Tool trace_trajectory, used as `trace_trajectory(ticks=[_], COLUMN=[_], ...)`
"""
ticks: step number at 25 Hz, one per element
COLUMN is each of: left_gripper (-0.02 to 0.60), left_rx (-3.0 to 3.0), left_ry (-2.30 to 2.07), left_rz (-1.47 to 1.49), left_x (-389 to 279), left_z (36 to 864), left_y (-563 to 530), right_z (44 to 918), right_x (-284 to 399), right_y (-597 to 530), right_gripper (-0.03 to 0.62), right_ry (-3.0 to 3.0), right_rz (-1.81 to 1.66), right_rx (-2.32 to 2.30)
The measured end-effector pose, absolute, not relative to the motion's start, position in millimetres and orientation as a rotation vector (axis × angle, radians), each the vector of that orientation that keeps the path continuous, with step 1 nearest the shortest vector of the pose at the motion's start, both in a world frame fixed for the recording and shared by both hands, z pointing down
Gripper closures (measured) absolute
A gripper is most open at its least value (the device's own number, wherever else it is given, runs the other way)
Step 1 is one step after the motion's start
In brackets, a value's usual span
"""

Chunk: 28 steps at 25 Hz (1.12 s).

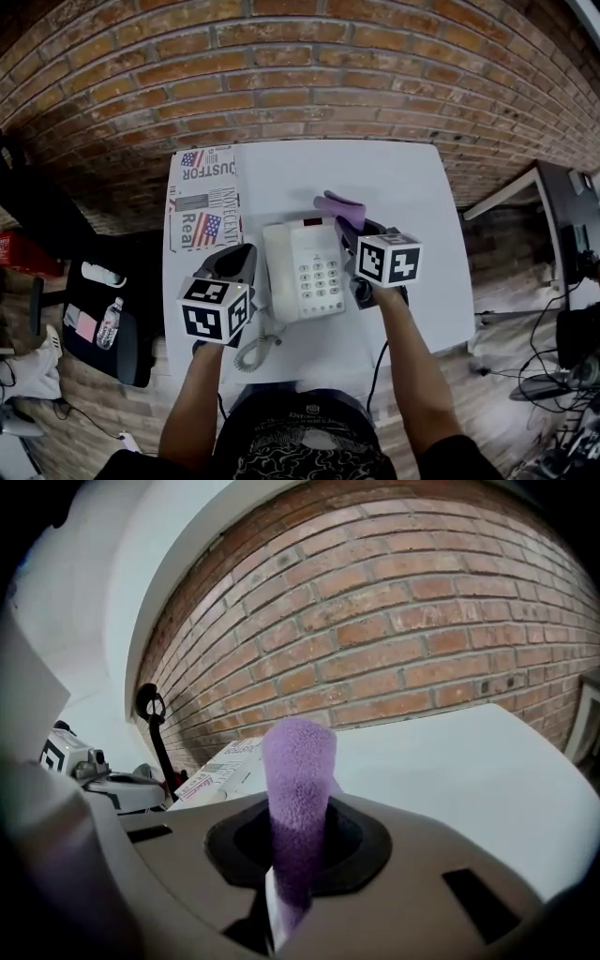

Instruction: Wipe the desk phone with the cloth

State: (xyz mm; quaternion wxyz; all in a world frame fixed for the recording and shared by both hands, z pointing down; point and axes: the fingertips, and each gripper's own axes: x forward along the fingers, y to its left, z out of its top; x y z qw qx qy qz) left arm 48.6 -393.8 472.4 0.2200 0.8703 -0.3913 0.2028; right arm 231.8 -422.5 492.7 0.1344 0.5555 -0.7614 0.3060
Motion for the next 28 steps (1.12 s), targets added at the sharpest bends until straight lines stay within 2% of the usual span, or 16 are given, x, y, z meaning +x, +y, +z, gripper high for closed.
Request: trace_trajectory(ticks=[28], left_gripper=[0.575], left_rx=[2.322], left_ry=[-1.290], left_rz=[0.551], left_x=[48], left_z=[460], left_y=[-307], right_z=[499], right_x=[232], right_y=[-358], right_gripper=[0.548], right_ry=[-2.375], right_rz=[1.096], right_rx=[1.451])
